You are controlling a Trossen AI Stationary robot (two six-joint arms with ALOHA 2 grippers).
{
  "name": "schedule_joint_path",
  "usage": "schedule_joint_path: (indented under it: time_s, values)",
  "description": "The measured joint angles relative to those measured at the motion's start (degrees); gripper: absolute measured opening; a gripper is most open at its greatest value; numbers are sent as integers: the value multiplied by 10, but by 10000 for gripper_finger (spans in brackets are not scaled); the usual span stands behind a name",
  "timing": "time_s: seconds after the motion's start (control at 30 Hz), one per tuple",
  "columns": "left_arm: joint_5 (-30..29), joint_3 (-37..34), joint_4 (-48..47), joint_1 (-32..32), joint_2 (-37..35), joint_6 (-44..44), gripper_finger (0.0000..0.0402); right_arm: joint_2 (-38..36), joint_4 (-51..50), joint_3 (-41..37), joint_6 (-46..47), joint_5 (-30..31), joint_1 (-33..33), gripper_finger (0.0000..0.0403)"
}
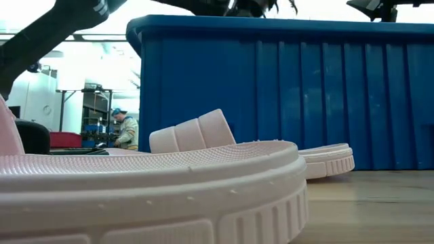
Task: Pick and place slides into bin
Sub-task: Put the green slide into the blue bin
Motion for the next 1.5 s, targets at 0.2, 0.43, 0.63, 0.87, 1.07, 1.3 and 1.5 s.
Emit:
schedule_joint_path:
  time_s: [0.2, 0.43, 0.63, 0.87, 1.07, 1.3, 1.5]
  values:
    - [-46, 9, 1, -4, 46, 25, 0, 0, -4, 0, -3, 0, 0, 201]
    - [-82, 63, -37, -4, 107, 22, 0, 0, -5, 0, -4, 0, 0, 201]
    - [-82, 81, -37, -1, 116, 23, 0, 0, -11, 0, -18, -4, 0, 201]
    - [-73, 57, -44, 6, 120, 23, 0, 0, -34, 0, -18, -5, 0, 201]
    - [-59, 56, -44, 14, 119, 23, 0, 0, -36, 0, -18, -5, 0, 201]
    - [-34, 56, -37, 22, 119, 21, 0, 0, -36, 0, -14, -7, 0, 201]
    - [-13, 55, -38, 28, 119, -6, 10, 0, -36, 0, -3, -9, 0, 201]
